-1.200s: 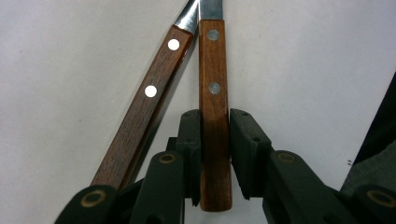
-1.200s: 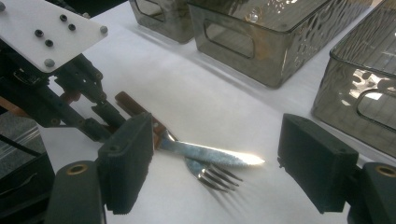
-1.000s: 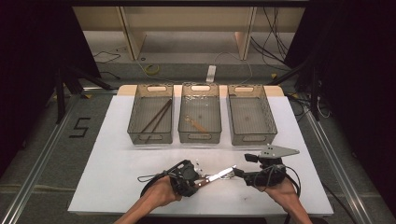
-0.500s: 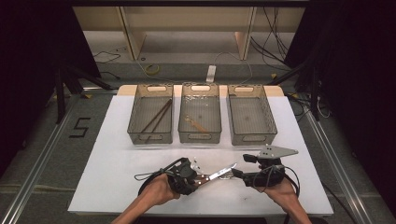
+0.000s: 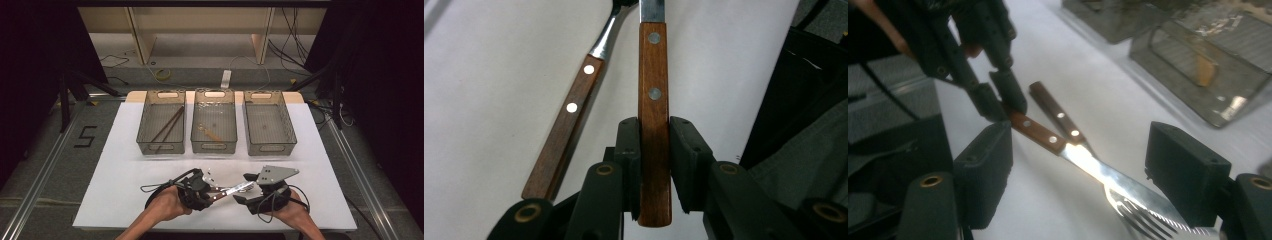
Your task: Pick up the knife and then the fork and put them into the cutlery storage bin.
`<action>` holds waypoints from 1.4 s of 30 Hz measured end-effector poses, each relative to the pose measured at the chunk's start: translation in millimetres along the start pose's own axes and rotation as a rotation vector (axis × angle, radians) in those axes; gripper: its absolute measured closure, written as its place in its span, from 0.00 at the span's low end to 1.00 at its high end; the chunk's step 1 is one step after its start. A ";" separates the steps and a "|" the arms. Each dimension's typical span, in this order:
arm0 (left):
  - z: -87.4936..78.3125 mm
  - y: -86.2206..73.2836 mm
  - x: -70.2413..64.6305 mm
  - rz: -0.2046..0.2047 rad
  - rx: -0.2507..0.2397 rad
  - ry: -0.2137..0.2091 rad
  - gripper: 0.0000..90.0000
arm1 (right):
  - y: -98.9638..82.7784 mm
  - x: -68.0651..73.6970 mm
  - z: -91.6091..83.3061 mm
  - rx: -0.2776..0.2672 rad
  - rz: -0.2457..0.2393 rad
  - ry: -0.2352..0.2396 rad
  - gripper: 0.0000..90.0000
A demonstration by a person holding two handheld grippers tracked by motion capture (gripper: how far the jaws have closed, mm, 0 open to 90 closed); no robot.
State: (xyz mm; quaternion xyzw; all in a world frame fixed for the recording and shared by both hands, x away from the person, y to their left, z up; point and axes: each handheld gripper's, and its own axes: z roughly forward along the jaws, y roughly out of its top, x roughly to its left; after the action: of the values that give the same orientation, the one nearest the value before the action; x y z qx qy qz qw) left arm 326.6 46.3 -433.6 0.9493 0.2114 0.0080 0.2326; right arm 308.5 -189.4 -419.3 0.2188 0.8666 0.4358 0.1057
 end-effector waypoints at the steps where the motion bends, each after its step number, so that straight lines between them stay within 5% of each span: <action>1: -0.4 0.6 -1.6 0.006 -0.002 -0.002 0.83 | 0.5 1.6 2.1 0.007 -0.013 0.002 0.31; 21: -7.1 6.1 -17.8 0.066 0.029 -0.042 0.83 | 5.9 35.5 43.7 0.236 -0.411 0.025 0.41; 29: -8.5 6.5 -18.5 0.079 0.042 -0.054 0.83 | 4.1 41.8 48.5 0.271 -0.497 0.012 0.58; 31: -6.1 5.9 -21.9 0.034 0.005 -0.063 0.83 | 3.5 43.0 49.0 0.280 -0.519 0.006 0.62; 42: -6.4 6.2 -19.4 0.089 0.052 -0.088 0.83 | 2.4 47.9 51.6 0.313 -0.650 0.035 0.80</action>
State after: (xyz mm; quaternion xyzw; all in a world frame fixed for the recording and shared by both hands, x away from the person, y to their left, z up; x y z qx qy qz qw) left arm 310.7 36.3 -423.5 0.9628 0.1588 -0.0291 0.2165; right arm 286.2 -129.0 -447.9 -0.0623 0.9489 0.2451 0.1891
